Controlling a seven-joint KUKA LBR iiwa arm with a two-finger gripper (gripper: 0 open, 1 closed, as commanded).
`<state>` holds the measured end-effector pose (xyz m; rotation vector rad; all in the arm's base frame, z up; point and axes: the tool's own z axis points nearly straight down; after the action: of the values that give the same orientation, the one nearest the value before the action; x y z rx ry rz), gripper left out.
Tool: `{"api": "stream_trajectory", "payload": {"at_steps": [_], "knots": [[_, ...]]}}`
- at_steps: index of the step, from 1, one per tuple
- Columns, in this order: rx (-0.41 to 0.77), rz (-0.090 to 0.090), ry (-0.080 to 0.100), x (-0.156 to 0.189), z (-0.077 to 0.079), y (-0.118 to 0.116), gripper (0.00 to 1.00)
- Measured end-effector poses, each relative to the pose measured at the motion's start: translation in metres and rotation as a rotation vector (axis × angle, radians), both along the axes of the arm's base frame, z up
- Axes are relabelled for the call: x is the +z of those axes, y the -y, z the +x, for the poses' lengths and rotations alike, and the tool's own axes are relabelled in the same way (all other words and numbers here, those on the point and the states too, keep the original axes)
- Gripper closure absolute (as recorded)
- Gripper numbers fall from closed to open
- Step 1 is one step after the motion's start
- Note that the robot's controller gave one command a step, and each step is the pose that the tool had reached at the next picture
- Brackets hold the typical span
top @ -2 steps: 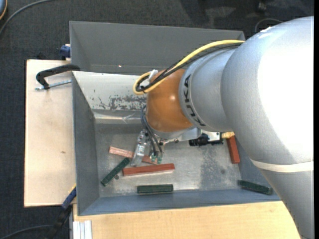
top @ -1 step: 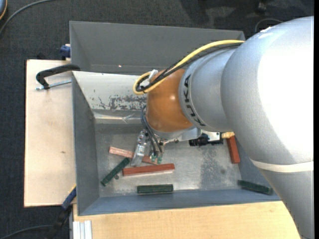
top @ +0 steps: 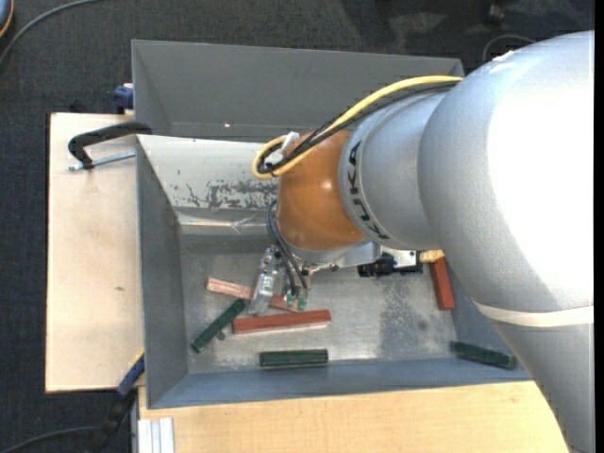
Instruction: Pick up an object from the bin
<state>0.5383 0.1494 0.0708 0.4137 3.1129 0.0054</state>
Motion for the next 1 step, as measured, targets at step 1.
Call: {"api": "stream_trajectory", "payload": {"at_steps": [1], "knots": [[0.351,-0.003,-0.001,-0.0001,-0.0089,0.0081,1.00]]}}
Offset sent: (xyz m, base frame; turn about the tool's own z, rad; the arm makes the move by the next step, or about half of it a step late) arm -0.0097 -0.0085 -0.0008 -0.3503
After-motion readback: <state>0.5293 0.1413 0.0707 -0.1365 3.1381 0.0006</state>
